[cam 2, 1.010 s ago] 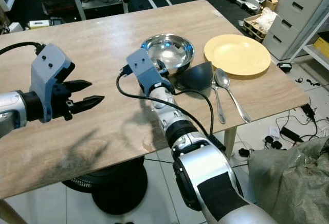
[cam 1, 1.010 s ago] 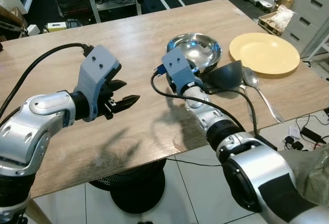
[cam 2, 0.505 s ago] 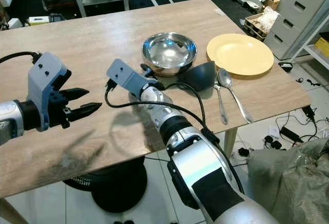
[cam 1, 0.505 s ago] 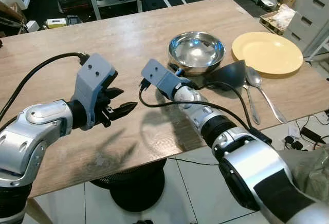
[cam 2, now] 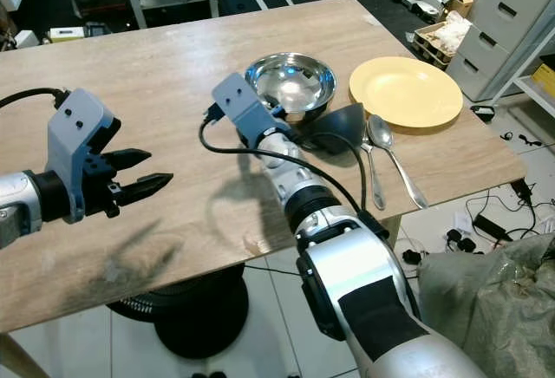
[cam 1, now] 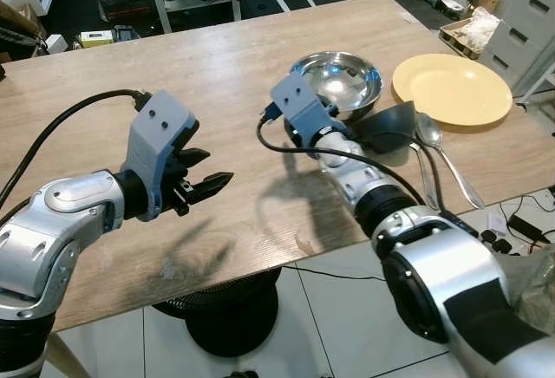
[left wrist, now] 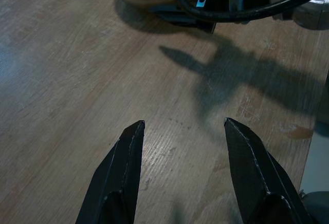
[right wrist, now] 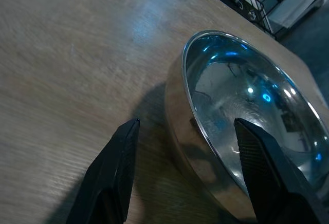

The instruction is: Setting the table

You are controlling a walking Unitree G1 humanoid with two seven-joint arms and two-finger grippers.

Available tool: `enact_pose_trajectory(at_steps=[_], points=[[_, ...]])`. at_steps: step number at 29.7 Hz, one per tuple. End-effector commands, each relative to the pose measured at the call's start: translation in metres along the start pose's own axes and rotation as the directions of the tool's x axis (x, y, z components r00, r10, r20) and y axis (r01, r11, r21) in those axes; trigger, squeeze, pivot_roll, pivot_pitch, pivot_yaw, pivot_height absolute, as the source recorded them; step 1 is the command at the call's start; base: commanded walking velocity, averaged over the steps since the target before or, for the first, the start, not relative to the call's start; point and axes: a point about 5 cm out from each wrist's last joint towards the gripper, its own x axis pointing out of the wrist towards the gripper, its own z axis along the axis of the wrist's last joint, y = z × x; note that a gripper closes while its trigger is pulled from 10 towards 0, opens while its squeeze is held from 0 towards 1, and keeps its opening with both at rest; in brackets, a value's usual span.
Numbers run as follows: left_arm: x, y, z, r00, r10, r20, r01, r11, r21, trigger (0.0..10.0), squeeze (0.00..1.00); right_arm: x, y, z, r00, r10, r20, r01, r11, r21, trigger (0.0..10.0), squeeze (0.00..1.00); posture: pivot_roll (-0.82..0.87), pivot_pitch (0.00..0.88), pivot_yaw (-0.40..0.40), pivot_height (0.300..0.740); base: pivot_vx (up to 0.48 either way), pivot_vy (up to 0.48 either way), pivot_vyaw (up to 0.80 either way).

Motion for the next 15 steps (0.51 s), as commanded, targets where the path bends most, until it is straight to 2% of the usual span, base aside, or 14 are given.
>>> enact_pose_trajectory(at_steps=[1, 5, 8, 12, 15], points=[[-0.0037, -0.0012, -0.0011, 1.0, 0.0, -0.001, 0.0, 1.0, -0.01, 10.0, 0.0, -0.0005, 0.0068, -0.002, 0.999, 0.028, -0.02, -0.029, 0.998, -0.063, 10.0, 0.0, 0.33, 0.165, 0.127, 0.74, 0.0, 0.0, 0.0], [-0.004, -0.0015, -0.0008, 1.0, 0.001, 0.0, -0.001, 1.0, -0.012, 10.0, 0.0, -0.0004, 0.0072, -0.004, 0.998, 0.041, -0.046, -0.046, 0.992, -0.119, 10.0, 0.0, 0.33, 0.167, 0.128, 0.74, 0.0, 0.0, 0.0], [-0.0049, -0.0016, -0.0003, 1.0, 0.002, 0.002, -0.002, 1.0, -0.019, 10.0, 0.0, -0.0006, 0.0107, -0.0063, 0.992, 0.092, -0.092, -0.111, 0.969, -0.221, 10.0, 0.0, 0.33, 0.168, 0.129, 0.74, 0.0, 0.0, 0.0], [-0.0051, -0.0015, -0.0002, 1.0, 0.004, 0.004, -0.004, 1.0, -0.025, 10.0, 0.0, -0.0008, 0.0126, -0.0072, 0.987, 0.116, -0.112, -0.141, 0.956, -0.258, 10.0, 0.0, 0.33, 0.169, 0.128, 0.74, 0.0, 0.0, 0.0], [-0.0054, -0.001, 0.0001, 1.0, 0.006, 0.005, -0.006, 1.0, -0.031, 10.0, 0.0, -0.0012, 0.0148, -0.0087, 0.981, 0.143, -0.131, -0.173, 0.952, -0.254, 10.0, 0.0, 0.33, 0.171, 0.127, 0.74, 0.0, 0.0, 0.0]])
